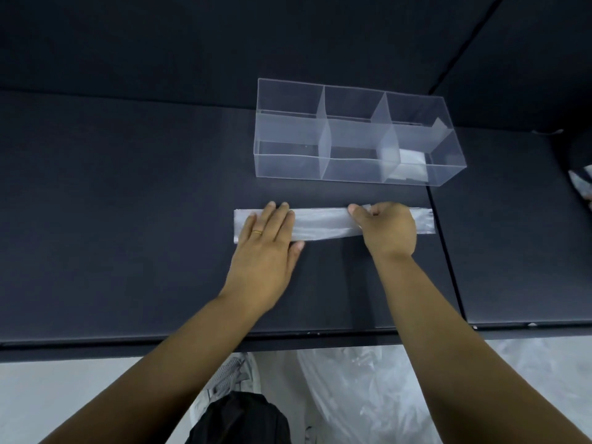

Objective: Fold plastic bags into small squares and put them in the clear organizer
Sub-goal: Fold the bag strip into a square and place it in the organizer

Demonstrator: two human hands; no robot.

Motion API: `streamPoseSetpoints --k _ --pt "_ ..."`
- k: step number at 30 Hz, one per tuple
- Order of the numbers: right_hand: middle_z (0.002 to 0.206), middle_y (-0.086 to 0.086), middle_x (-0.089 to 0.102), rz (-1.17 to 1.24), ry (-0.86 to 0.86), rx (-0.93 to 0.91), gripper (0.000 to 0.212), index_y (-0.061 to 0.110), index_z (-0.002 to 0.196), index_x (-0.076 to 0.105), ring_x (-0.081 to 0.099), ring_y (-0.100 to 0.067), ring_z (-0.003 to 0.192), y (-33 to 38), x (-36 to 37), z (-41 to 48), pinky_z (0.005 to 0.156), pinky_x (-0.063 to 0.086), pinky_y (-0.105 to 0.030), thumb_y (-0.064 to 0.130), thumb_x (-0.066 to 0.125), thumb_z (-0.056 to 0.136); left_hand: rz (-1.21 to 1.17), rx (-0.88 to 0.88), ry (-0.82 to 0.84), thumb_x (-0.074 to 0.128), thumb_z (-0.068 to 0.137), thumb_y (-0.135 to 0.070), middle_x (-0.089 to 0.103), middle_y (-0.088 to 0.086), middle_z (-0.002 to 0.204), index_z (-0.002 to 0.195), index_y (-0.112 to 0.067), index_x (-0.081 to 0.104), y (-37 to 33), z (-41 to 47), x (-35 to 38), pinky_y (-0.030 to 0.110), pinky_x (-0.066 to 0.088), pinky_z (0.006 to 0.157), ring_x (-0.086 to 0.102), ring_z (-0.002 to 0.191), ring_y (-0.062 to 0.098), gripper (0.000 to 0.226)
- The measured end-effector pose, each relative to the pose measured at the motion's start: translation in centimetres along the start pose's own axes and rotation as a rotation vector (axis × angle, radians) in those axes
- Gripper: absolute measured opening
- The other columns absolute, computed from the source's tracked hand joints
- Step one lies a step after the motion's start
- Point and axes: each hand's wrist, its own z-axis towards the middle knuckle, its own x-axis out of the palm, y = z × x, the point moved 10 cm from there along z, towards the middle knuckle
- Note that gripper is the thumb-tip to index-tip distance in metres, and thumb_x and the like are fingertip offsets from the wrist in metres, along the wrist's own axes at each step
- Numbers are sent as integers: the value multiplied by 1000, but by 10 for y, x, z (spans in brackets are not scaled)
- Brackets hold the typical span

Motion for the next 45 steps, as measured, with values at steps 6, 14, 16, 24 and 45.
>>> streamPoseSetpoints --k 6,14,16,24,45 --pt "73 -4 55 -7 -97 42 30 7 80 60 51 -23 66 -1 -6 -3 51 32 -24 35 66 85 194 -49 97 -3 90 -59 -10 0 161 152 -15 -7 14 -2 25 41 -13 118 -16 147 17 76" --pt "159 -2 20 -299 311 -780 53 15 150 27 11 -14 148 62 70 -95 121 7 -37 34 37 102 199 -17 112 -9 88 -57 -25 1 156 148 -16 -19 15 -2 29 40 -19 116 -26 143 19 73" --pt "161 5 -5 -479 326 -716 67 20 154 5 -12 -8 146 33 70 -82 119 -12 -32 53 18 98 203 -18 103 -5 89 -59 -24 0 156 148 -16 -19 16 -2 29 42 -16 117 -25 144 19 74" --pt "162 1 -1 -584 197 -425 70 15 154 6 -4 -13 149 -56 -23 -8 119 -6 -31 51 26 98 233 -5 75 -13 87 -64 -24 0 155 149 -14 -18 15 -2 27 43 -10 119 -20 145 19 79" --pt "62 4 62 257 440 -14 15 10 99 60 53 -6 56 -78 -80 -10 50 44 -14 5 67 87 154 240 161 5 86 -70 -2 -3 160 153 -16 12 7 10 7 36 -13 118 -13 147 12 87"
